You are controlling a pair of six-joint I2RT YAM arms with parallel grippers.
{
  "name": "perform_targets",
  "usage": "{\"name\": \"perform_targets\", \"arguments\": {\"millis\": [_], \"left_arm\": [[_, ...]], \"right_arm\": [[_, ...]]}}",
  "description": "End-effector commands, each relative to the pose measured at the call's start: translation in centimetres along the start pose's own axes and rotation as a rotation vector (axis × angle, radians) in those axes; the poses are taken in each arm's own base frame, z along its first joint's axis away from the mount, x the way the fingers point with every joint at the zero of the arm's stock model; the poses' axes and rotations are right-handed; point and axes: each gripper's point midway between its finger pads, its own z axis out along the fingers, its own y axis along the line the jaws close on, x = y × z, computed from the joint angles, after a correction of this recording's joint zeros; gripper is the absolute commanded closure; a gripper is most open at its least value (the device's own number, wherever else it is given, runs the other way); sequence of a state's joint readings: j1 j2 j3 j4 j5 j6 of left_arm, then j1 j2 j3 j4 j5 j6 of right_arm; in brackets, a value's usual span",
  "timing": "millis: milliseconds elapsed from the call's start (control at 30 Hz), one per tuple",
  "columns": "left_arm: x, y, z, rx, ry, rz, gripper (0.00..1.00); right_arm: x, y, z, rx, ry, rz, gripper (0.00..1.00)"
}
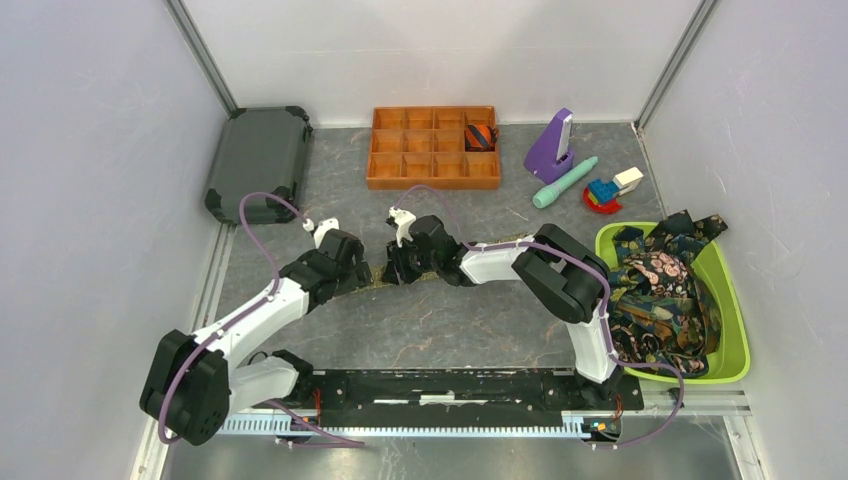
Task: Roll the ties
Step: Roll the tie at the center of the board.
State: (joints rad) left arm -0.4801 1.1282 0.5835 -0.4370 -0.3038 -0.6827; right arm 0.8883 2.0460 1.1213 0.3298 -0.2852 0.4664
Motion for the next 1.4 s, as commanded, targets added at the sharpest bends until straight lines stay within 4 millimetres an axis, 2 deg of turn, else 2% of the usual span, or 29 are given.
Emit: {"name": "perform_targets", "arguments": {"millis": [0, 433, 667, 1133, 1367], "left_arm": [[-1.9, -0.7, -0.9, 0.02, -0.045, 0.059, 0.17], [-2.5, -0.8, 1.6, -0.05, -0.041, 0.106, 0.15], [-1.9, -0.5, 2.7, -0.083, -0.016, 0.121, 0.16], [-1.5, 1.7, 2.0, -0.162, -0.02, 0.092, 0.2], [-1.0, 2.1, 1.5, -0.164, -0.017, 0.043, 0.22]], "right_arm": [[0.8, -0.7, -0.2, 0.017, 0.017, 0.004, 0.72], [0.9, -0.7, -0.3, 0.014, 0.02, 0.003, 0.72], [1.6, -1.2, -0.4, 0.021, 0.031, 0.014, 0.72], [1.7, -1.6, -0.6, 0.026, 0.031, 0.026, 0.72], [1.7, -1.6, -0.5, 0.026, 0.032, 0.026, 0.73]]}}
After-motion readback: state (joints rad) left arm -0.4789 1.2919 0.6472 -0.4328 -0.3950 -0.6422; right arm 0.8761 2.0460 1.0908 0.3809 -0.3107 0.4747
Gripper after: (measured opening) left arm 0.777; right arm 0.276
